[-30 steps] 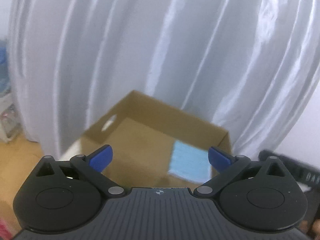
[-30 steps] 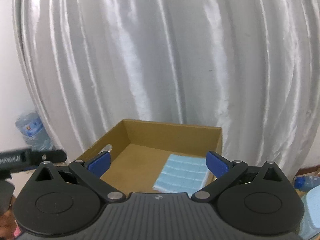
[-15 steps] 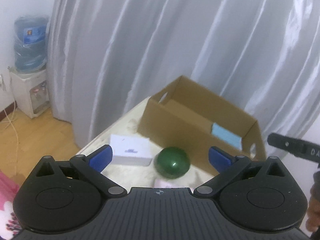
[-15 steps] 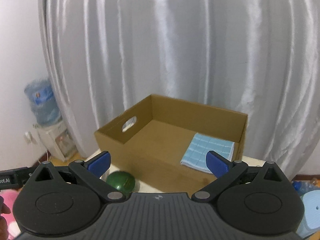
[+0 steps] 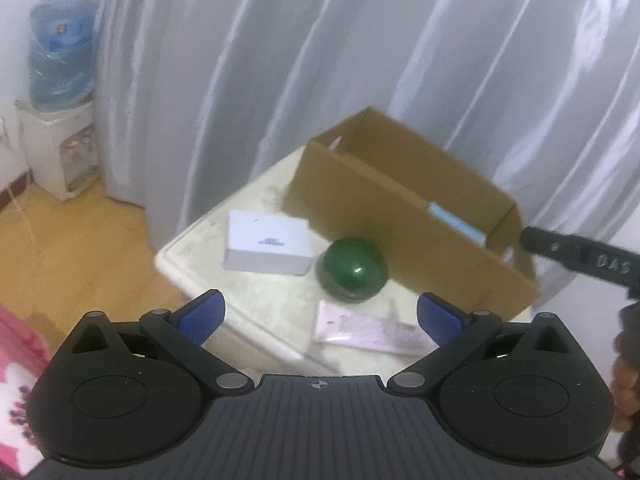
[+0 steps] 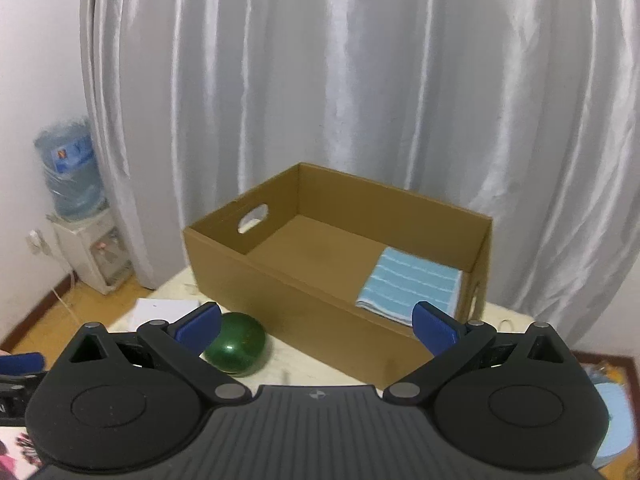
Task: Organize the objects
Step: 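Withdraw the left tool from the box and move the right tool toward the green ball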
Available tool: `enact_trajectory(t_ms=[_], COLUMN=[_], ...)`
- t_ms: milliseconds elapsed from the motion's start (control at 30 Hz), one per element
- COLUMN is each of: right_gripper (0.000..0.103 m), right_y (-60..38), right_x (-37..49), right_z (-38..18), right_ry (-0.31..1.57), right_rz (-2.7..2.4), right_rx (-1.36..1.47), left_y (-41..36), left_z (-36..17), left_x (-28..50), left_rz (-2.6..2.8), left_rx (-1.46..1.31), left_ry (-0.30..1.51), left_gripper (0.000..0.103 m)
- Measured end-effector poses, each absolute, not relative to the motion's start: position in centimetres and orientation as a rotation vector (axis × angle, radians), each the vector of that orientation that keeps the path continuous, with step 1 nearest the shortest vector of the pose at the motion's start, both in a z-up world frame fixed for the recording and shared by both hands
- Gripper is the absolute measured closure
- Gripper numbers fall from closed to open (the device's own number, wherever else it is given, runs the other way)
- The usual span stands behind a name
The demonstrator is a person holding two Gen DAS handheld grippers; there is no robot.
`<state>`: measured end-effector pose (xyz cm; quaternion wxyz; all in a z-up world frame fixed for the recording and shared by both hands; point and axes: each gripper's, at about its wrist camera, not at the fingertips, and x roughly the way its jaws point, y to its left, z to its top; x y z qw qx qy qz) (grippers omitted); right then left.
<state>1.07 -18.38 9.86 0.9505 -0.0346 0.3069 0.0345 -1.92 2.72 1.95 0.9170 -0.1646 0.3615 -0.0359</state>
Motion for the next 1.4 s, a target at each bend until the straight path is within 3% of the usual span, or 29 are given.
enact_trajectory(t_ms=[633,1400], right_gripper=[0.000,0.000], right_y=[-19.2,-19.3], right_x=[1.1,2.3], right_z=[8.9,9.1], right_ry=[0.620,0.644], right_rz=[0.125,0.249], right_rx=[-0.088,0.056], left_y=[1.2,0.1], left_z=[1.3,1.5], left_x=[-1.7,-1.6], left_rz=[-0.185,-0.166], left_rx=[-0.358,-0.209], left_ry=[0.808,0.725], left_gripper=[0.000,0.000])
